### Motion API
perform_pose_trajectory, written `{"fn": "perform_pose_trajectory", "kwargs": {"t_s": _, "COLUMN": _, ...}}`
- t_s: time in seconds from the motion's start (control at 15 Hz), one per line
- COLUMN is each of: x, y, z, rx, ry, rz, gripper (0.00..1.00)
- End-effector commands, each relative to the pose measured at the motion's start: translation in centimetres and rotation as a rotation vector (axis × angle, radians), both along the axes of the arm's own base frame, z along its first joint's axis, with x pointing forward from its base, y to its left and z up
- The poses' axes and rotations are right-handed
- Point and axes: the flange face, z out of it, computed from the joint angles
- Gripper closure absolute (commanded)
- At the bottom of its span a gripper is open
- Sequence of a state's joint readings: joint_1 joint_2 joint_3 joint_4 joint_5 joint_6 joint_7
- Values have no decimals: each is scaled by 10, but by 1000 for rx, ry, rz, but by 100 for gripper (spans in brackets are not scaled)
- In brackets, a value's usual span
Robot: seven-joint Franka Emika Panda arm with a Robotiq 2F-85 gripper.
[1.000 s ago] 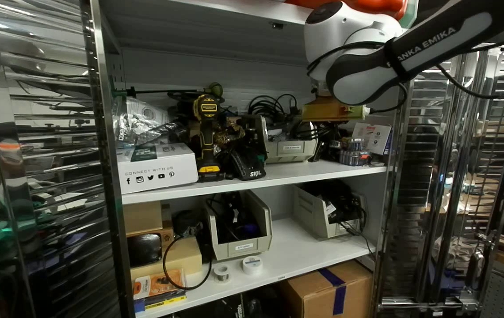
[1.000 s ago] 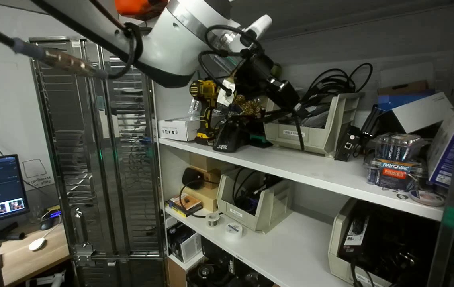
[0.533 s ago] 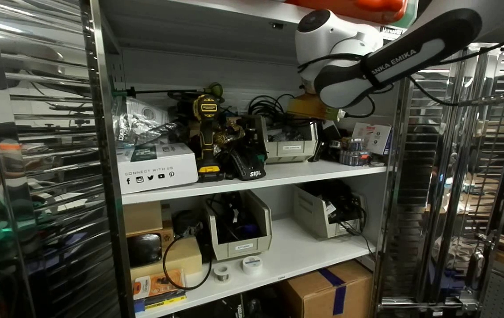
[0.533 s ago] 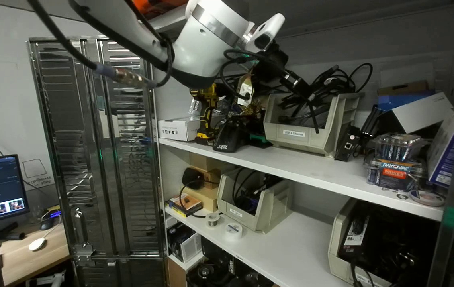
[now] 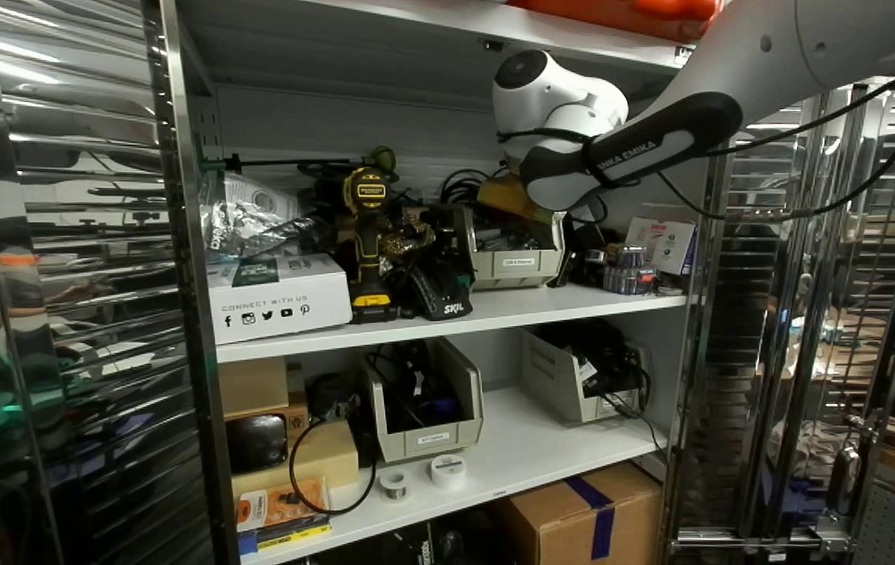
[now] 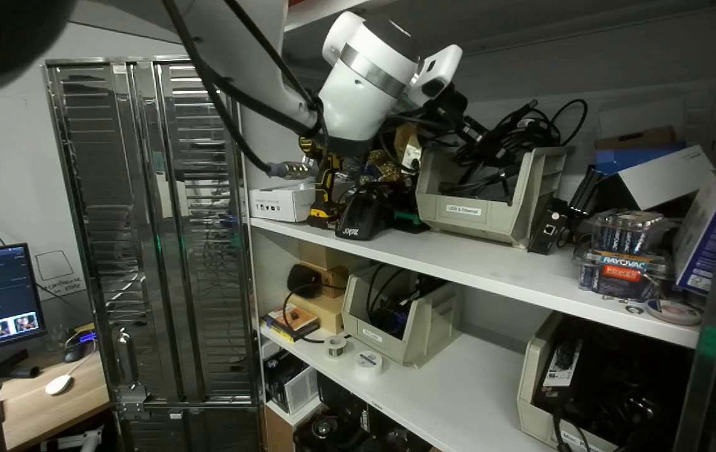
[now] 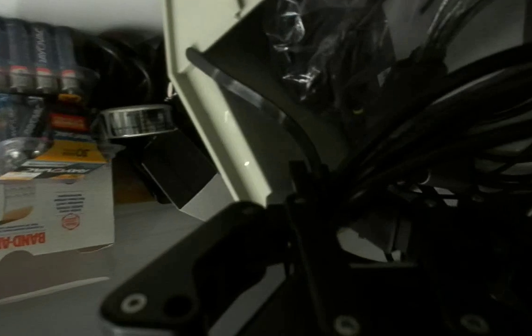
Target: Put the black cable into the compartment.
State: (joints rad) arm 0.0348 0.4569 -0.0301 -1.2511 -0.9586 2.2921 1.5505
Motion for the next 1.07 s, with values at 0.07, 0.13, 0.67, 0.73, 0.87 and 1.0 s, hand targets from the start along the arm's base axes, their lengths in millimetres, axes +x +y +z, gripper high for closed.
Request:
{"fn": "perform_pose_trajectory", "kwargs": {"t_s": 0.07, "x": 36, "y": 5, "z": 10, "rx": 1, "ry": -98, "rz": 13, "gripper": 96}}
{"fn": "perform_pose_trajectory", "kwargs": {"t_s": 0.13, "x": 40, "y": 6, "z": 11, "rx": 5, "ry": -109, "rz": 12, "gripper": 96}}
{"fn": "perform_pose_trajectory", "kwargs": {"t_s": 0.67, "x": 49, "y": 26, "z": -8, "rx": 15, "ry": 4, "rz": 146, "gripper": 56}}
{"fn": "perform_pose_trajectory", "kwargs": {"t_s": 0.73, "x": 47, "y": 30, "z": -6, "rx": 17, "ry": 16, "rz": 167, "gripper": 49}}
{"fn": "perform_pose_trajectory", "kwargs": {"t_s": 0.87, "x": 41, "y": 37, "z": 3, "rx": 2, "ry": 45, "rz": 186, "gripper": 35}}
{"fn": "perform_pose_trajectory", "kwargs": {"t_s": 1.0, "x": 33, "y": 43, "z": 15, "rx": -18, "ry": 55, "rz": 198, "gripper": 19}}
